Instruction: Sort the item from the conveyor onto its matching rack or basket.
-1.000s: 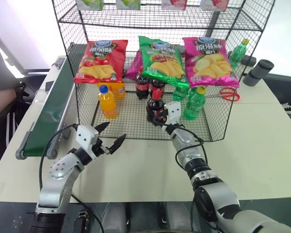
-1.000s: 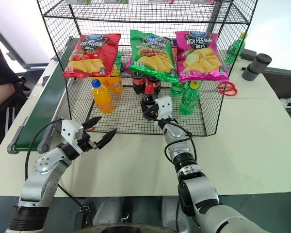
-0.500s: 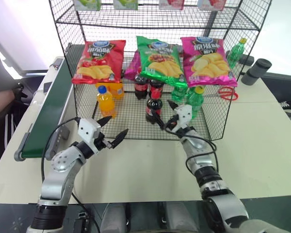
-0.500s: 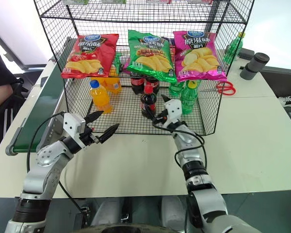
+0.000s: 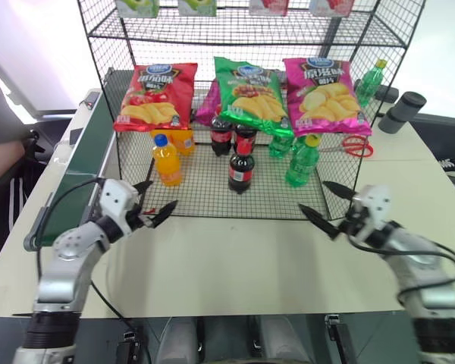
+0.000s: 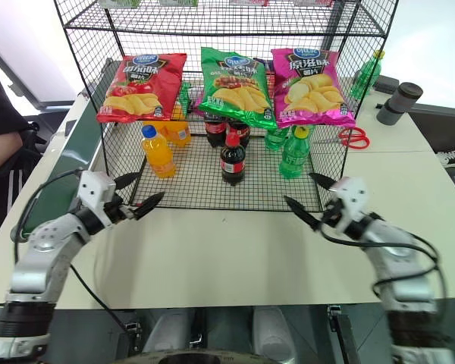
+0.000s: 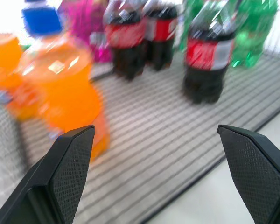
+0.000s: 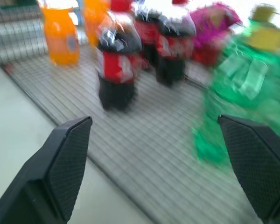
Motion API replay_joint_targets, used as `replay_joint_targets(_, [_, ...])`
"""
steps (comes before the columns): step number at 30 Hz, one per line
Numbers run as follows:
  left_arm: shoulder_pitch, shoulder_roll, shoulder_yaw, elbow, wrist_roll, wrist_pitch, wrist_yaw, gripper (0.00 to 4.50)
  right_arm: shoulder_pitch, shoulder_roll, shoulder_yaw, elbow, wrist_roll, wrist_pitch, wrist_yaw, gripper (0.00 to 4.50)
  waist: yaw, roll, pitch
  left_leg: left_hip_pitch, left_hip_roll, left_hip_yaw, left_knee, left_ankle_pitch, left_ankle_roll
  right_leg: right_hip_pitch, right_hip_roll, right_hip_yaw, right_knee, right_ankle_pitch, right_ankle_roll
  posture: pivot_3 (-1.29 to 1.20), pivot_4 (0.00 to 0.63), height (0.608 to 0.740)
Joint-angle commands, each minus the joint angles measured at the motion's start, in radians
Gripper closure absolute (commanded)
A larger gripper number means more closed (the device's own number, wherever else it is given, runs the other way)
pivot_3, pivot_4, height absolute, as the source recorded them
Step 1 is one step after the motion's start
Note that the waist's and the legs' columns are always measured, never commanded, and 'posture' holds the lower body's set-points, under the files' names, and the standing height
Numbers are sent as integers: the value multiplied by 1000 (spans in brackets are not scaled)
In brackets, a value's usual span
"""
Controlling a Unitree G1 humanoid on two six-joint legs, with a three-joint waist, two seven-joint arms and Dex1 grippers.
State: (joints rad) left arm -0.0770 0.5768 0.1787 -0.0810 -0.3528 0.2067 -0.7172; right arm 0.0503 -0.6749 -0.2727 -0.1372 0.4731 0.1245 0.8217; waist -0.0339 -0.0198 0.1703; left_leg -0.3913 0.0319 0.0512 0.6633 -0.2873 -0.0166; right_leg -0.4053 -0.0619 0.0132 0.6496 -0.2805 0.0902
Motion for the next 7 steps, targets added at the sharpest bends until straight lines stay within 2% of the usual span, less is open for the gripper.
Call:
replay_joint_targets(1, [4,27,35,9,-20,-22,-40,0,45,-35,-76,-87,63,46,28,23,0,0,0,0,0,0,0,0,0,0,0,0,0,0,0,0,150,740])
replay_joint_targets(7, [20,41,48,24,-27,-37,-81,0,71,-43,-112,-123,77,79,30,23,8,0,0,0,0,0,0,0,0,0,0,0,0,0,0,0,150,740])
